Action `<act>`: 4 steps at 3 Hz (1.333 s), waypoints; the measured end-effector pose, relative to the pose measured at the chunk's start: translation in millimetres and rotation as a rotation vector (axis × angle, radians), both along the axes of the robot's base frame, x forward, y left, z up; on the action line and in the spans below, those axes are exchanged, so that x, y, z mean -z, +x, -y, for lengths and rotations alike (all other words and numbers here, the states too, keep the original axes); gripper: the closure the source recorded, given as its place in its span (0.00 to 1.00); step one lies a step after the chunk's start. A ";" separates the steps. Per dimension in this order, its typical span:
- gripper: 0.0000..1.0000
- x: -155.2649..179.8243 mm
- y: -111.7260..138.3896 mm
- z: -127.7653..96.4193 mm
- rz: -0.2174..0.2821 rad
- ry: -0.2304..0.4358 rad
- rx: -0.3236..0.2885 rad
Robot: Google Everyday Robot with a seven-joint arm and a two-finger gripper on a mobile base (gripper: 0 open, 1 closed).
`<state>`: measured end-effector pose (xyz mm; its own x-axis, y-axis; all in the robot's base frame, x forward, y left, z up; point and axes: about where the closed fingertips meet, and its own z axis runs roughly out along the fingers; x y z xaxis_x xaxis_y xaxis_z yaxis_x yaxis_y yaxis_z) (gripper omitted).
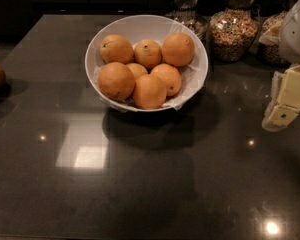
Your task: Pick orange from white bowl
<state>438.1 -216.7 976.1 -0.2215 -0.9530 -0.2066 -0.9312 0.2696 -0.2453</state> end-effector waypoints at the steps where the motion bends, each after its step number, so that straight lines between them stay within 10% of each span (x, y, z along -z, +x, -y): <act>1: 0.00 0.0 0.0 -0.1 0.000 0.000 0.000; 4: 0.00 4.5 17.7 -124.1 0.064 0.177 -0.210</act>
Offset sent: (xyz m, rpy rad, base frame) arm 0.0118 0.0761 -0.0252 0.1359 -0.0016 0.1160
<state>455.8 -92.6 971.6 -0.0042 -0.9243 -0.3816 -0.9553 0.1165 -0.2717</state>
